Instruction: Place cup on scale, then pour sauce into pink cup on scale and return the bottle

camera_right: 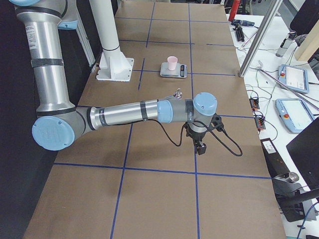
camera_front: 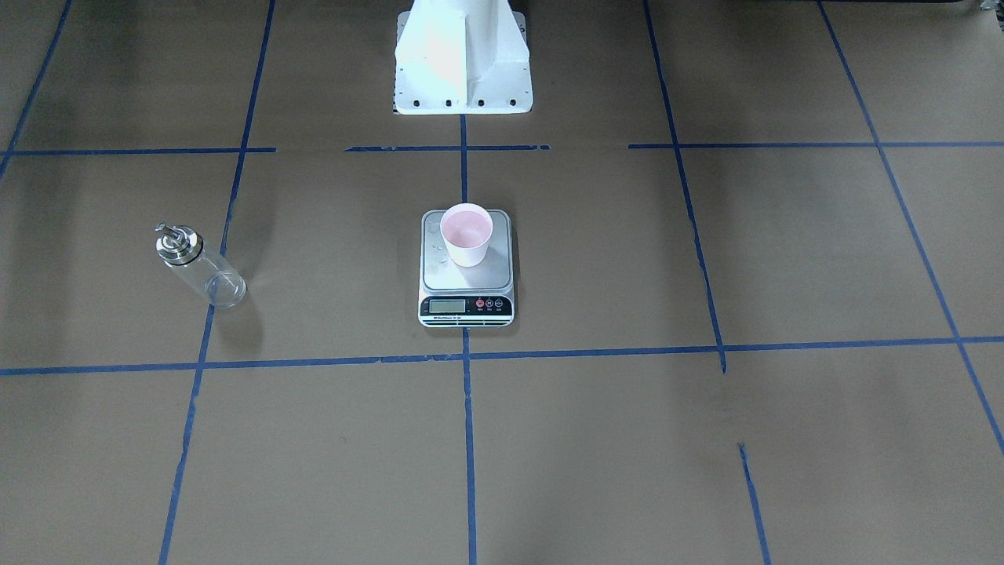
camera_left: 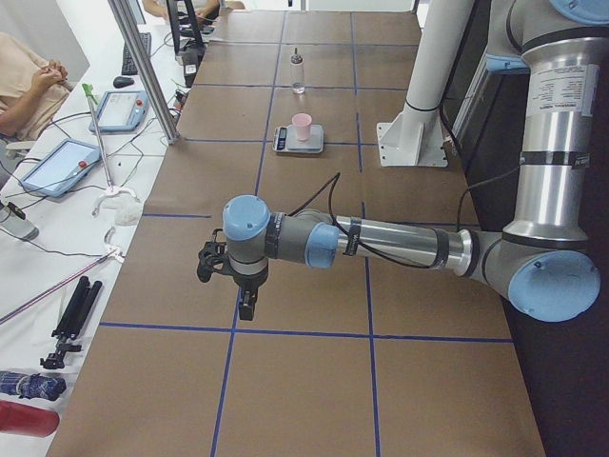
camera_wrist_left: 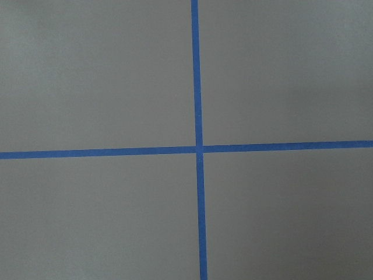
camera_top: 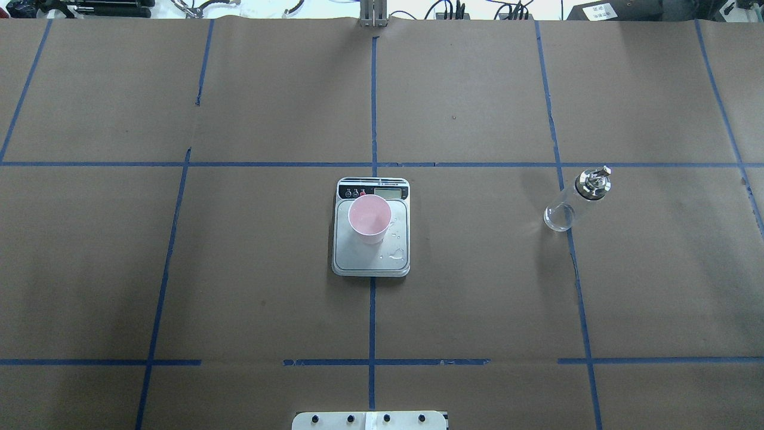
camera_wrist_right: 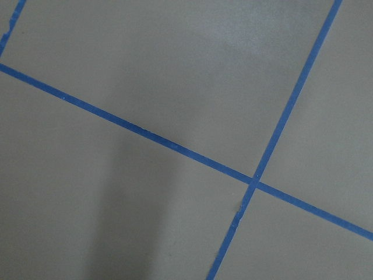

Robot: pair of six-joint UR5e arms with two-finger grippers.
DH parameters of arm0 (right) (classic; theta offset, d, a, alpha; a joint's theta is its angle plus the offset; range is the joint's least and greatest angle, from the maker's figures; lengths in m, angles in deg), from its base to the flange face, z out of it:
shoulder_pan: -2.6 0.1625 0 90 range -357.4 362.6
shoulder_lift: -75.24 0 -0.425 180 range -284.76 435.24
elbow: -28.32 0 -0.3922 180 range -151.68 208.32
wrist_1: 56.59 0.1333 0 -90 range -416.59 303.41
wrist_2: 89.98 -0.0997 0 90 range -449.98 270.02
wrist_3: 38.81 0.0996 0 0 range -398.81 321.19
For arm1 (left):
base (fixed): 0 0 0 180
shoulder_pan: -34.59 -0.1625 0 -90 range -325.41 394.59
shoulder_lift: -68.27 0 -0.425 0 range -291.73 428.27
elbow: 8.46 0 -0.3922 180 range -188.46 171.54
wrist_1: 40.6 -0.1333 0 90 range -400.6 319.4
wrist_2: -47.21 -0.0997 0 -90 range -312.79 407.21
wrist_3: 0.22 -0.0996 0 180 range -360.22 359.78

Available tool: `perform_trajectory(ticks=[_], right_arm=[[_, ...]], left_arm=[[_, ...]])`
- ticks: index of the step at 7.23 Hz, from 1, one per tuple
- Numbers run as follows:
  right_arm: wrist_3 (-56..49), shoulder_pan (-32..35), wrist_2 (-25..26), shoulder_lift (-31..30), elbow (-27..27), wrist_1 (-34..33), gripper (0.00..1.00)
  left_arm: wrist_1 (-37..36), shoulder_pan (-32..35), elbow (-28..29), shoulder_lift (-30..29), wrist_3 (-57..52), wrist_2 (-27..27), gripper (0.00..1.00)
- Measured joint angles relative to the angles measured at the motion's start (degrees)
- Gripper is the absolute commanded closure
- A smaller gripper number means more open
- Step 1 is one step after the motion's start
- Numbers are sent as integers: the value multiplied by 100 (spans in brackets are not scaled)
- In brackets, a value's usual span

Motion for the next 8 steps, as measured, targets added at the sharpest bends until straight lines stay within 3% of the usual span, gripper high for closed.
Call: perform_trajectory(ticks=[8], right_arm=[[-9, 2, -5, -1, 7, -3, 0]], left_arm=[[73, 0, 0, -18, 9, 9, 0]])
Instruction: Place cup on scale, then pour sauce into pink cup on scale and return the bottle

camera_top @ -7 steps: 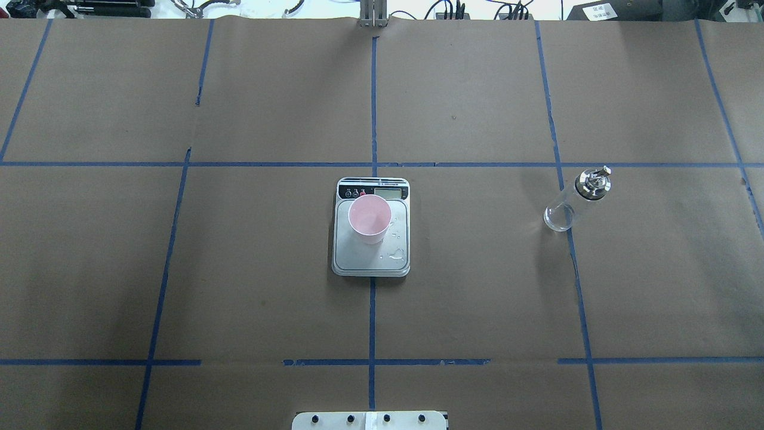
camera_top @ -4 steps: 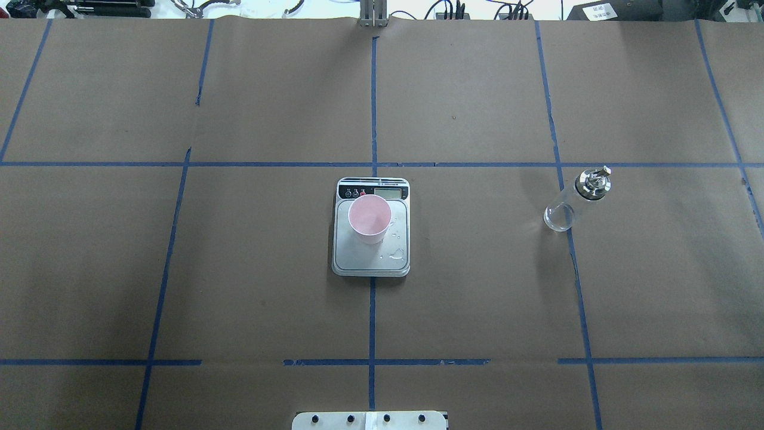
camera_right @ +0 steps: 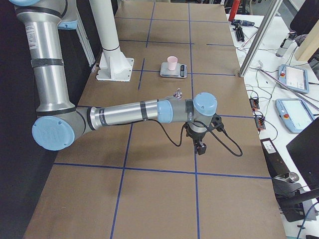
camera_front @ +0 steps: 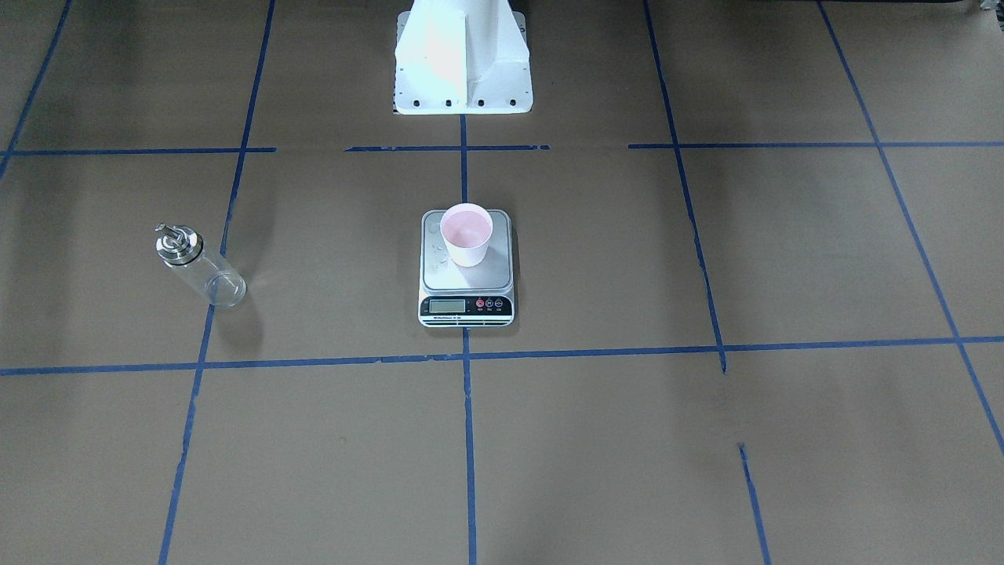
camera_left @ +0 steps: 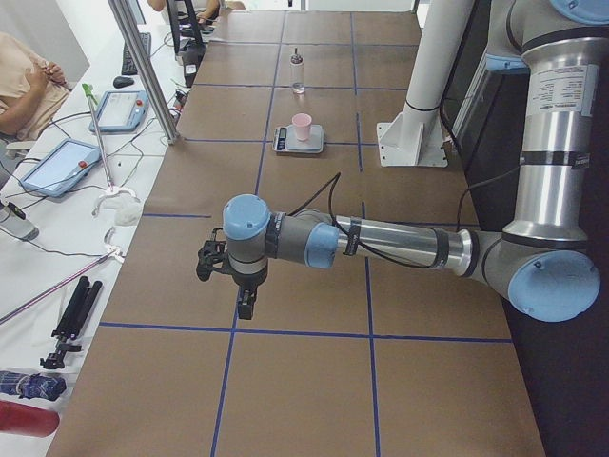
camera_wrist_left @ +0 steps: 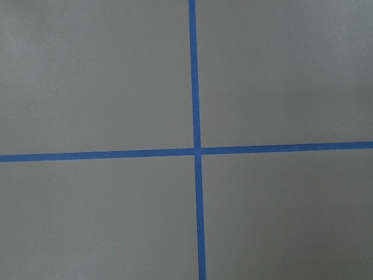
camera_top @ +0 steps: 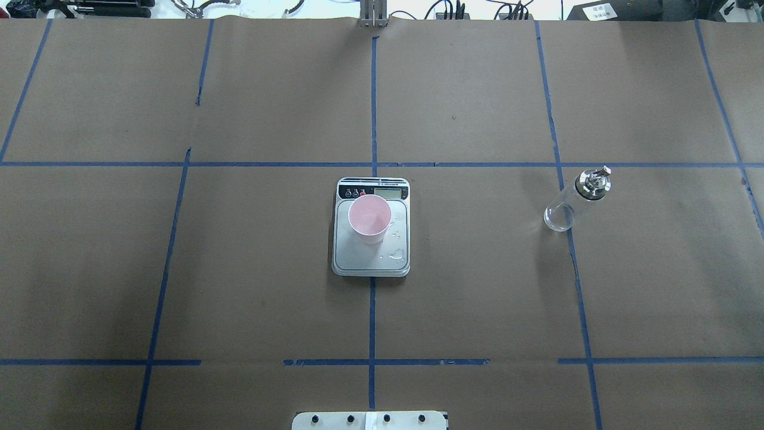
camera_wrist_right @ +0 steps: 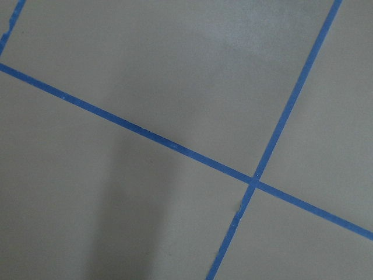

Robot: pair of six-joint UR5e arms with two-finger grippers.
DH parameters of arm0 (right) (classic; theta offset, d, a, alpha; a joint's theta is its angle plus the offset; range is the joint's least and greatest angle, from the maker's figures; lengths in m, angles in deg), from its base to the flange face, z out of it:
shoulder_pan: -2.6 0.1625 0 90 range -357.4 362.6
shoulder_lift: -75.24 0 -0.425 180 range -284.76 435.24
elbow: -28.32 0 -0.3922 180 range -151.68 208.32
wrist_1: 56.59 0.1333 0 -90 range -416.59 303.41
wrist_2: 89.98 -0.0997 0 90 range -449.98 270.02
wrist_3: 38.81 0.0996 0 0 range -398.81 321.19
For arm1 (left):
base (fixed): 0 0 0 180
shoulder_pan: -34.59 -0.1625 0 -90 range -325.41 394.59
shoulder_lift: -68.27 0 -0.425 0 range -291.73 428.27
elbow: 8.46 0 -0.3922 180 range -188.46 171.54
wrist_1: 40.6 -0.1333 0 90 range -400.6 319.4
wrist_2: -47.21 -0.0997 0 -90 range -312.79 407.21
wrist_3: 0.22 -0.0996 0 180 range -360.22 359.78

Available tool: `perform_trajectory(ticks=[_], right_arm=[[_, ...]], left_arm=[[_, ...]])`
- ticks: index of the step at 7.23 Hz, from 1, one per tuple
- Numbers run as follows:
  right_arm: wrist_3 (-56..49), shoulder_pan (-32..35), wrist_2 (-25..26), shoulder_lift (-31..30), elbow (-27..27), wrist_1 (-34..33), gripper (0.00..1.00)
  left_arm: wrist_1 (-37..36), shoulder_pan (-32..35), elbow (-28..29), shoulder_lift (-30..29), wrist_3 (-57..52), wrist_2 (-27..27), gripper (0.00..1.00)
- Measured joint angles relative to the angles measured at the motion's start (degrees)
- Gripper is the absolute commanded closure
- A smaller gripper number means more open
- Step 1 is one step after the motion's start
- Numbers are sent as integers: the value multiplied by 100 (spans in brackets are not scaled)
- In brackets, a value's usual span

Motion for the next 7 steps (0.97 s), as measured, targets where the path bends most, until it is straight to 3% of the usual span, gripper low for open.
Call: perform_trajectory(ticks=[7], right_arm=[[-6, 0, -6, -84, 23, -4, 0]], left_arm=[[11, 0, 1, -78, 4, 3, 0]])
